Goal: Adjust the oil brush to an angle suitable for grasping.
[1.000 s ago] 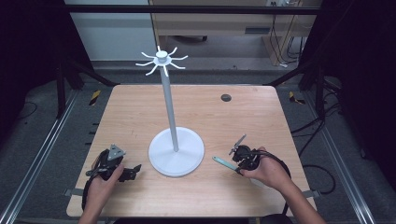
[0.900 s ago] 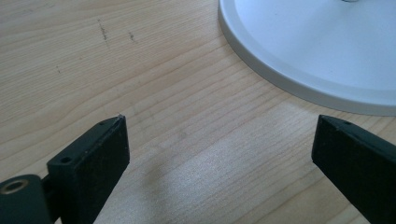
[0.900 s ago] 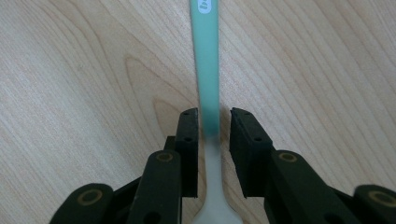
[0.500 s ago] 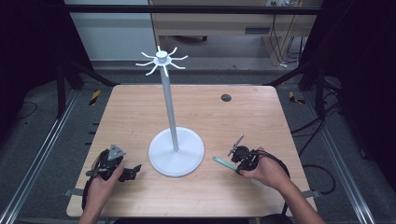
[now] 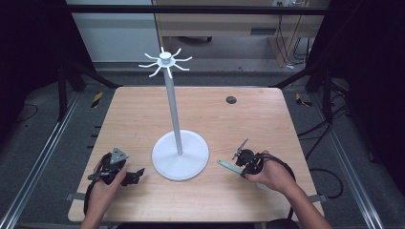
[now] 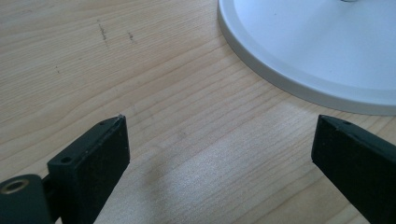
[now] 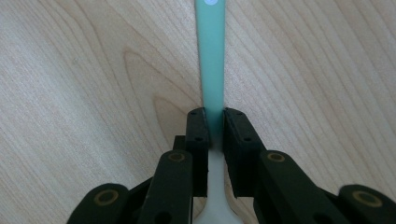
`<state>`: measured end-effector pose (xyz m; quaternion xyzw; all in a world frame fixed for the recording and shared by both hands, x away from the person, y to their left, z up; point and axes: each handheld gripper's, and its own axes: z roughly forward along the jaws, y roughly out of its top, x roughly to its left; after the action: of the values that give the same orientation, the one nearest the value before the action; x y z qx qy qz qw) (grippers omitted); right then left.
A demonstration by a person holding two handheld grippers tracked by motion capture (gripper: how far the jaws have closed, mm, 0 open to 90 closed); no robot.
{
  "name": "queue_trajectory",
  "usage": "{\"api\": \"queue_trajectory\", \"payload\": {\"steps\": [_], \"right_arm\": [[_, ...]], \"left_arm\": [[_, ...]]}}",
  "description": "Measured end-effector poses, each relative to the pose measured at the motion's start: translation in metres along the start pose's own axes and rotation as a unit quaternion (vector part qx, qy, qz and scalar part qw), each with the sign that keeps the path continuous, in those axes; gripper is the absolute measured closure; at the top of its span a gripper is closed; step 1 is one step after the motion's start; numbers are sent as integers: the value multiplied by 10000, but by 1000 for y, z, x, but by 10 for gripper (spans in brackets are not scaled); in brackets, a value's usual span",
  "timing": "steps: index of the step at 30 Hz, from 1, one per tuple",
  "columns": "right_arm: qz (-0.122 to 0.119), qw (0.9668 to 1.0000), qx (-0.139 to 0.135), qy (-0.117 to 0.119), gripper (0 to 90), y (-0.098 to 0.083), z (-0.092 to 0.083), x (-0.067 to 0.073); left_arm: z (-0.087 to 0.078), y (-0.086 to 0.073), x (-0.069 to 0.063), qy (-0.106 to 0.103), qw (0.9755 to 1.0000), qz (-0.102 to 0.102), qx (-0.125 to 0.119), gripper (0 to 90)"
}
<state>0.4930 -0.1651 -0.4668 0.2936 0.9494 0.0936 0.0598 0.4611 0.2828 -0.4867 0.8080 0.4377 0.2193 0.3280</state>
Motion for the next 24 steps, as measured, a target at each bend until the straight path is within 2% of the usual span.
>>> {"api": "queue_trajectory", "payload": {"steps": [8, 12, 13, 14, 19, 20, 21, 22, 24], "right_arm": [[-48, 10000, -61, 31, 823, -1, 0, 0], [132, 9995, -270, 103, 824, -5, -4, -4], [223, 9989, -416, 83, 825, -7, -9, -6], [223, 9989, -416, 83, 825, -7, -9, -6], [453, 9950, -885, 44, 825, -14, -23, -12], [504, 9932, -1046, 18, 825, -16, -28, -14], [504, 9932, -1046, 18, 825, -16, -28, -14], [570, 9908, -1227, 4, 825, -18, -34, -16], [607, 9898, -1289, -3, 825, -19, -37, -17]], "left_arm": [[0, 0, 0, -4, 10000, 7, 5, 40], [0, 0, 0, 1, 10000, -9, -8, 40], [0, 0, 0, 0, 10000, -9, -6, 40], [0, 0, 0, 0, 10000, -12, -8, 40], [0, 0, 0, -9, 10000, 7, 3, 40], [0, 0, 0, -8, 10000, 6, 2, 40], [0, 0, 0, -7, 10000, 4, 3, 40], [0, 0, 0, -4, 10000, 4, 4, 40], [0, 0, 0, -3, 10000, 3, 5, 40]]}}
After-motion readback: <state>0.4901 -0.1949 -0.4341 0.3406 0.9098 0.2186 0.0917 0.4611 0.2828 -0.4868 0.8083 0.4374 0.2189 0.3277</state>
